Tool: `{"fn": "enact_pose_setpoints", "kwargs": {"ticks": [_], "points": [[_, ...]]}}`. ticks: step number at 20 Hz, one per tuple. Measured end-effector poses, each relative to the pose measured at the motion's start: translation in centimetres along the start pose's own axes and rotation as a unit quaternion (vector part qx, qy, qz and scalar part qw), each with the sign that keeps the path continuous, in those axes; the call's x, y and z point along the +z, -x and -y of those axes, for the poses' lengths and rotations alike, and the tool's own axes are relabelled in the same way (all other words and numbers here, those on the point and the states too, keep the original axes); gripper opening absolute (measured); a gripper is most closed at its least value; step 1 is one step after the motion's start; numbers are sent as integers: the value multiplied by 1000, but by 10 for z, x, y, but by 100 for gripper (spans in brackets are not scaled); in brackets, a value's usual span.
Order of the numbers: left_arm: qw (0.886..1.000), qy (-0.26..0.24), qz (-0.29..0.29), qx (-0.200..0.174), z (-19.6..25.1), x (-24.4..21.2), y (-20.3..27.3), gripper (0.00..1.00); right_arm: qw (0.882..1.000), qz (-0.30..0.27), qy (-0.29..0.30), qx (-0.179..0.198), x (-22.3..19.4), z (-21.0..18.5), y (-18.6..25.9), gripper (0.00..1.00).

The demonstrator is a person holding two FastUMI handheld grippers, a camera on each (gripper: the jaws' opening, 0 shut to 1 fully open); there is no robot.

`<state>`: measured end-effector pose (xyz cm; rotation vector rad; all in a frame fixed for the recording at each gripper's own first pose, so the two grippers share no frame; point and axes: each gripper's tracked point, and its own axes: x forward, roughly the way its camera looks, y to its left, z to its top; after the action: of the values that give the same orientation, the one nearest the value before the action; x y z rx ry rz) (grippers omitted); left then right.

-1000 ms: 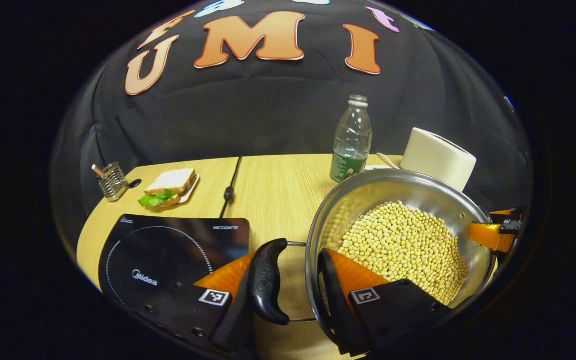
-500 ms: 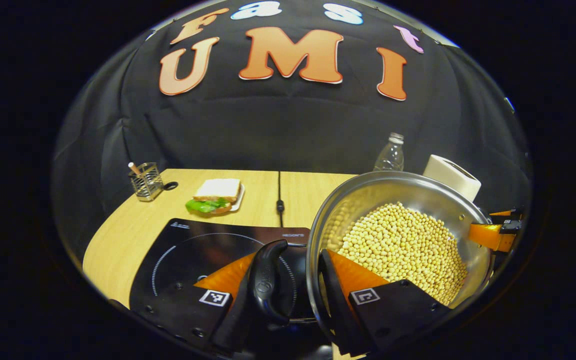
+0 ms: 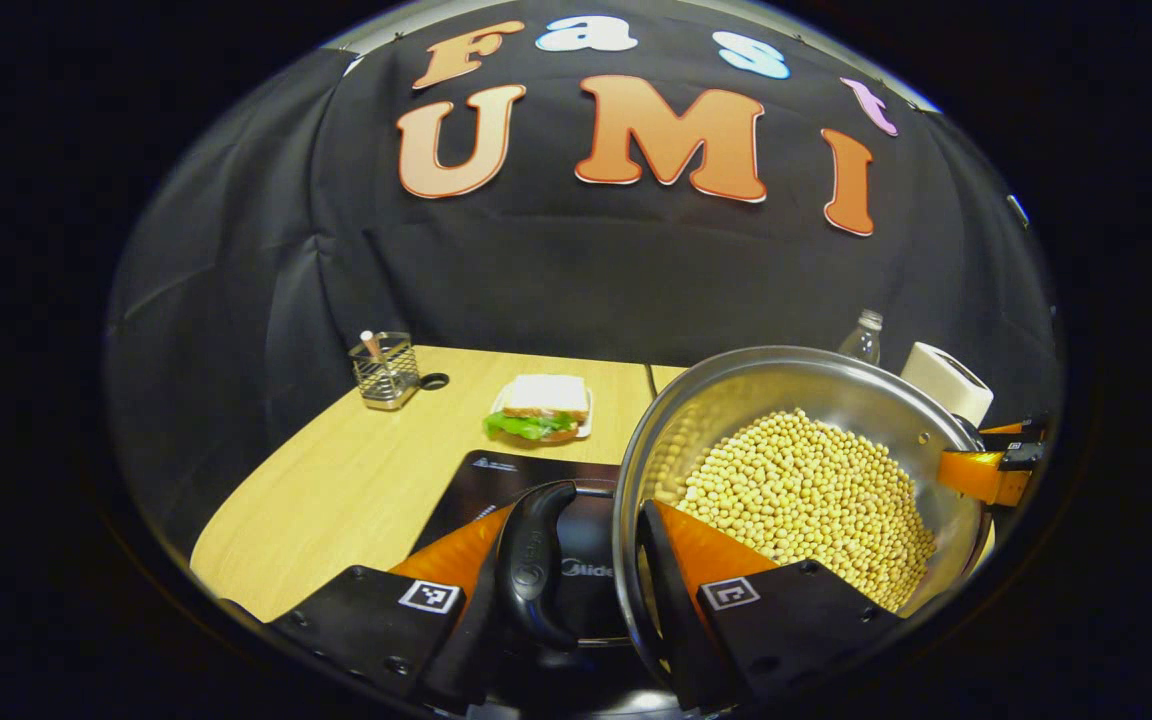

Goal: First push the handle of the pot to place it horizontally, then grasp the pot with both hands and set it on the induction cooktop.

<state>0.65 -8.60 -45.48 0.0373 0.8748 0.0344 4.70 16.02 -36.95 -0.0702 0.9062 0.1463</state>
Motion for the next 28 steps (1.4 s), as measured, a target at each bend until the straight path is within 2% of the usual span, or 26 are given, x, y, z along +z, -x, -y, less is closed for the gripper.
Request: {"fn": "enact_pose_setpoints", "kwargs": {"ticks": [4, 5, 6, 7, 9, 11, 13, 16, 17, 18, 26, 27, 28], "points": [[1000, 6, -1, 19, 2, -2, 5, 70, 1000, 0, 7, 18, 9, -33, -7, 59], [1000, 7, -1, 24, 2, -2, 8, 75, 1000, 0, 10, 22, 10, -41, -9, 59], [1000, 9, -1, 27, 2, 0, 9, 70, 1000, 1, 12, 26, 13, -49, -12, 59], [999, 12, -1, 31, 2, 0, 12, 70, 999, 1, 13, 29, 15, -56, -15, 59], [999, 15, 1, 37, 0, -2, 15, 76, 999, 3, 17, 34, 18, -68, -17, 58], [999, 16, -2, 41, 1, -4, 18, 70, 999, 5, 21, 37, 21, -78, -20, 58], [999, 20, -5, 45, 2, -4, 16, 73, 999, 2, 24, 41, 21, -88, -24, 59], [998, 16, -8, 52, 3, 0, 19, 70, 999, -10, 20, 48, 12, -96, -34, 59], [998, 16, -8, 55, 4, 1, 20, 76, 999, -10, 20, 49, 11, -100, -38, 59], [998, 15, -8, 56, 4, 1, 20, 73, 998, -10, 21, 50, 10, -103, -40, 59], [998, 25, -21, 54, 4, 1, 23, 73, 998, -18, 32, 55, 3, -118, -52, 59], [998, 26, -23, 52, 3, 1, 22, 70, 998, -19, 31, 55, 2, -120, -53, 59], [998, 26, -25, 50, 4, -1, 20, 73, 998, -20, 34, 55, 0, -122, -55, 59]]}}
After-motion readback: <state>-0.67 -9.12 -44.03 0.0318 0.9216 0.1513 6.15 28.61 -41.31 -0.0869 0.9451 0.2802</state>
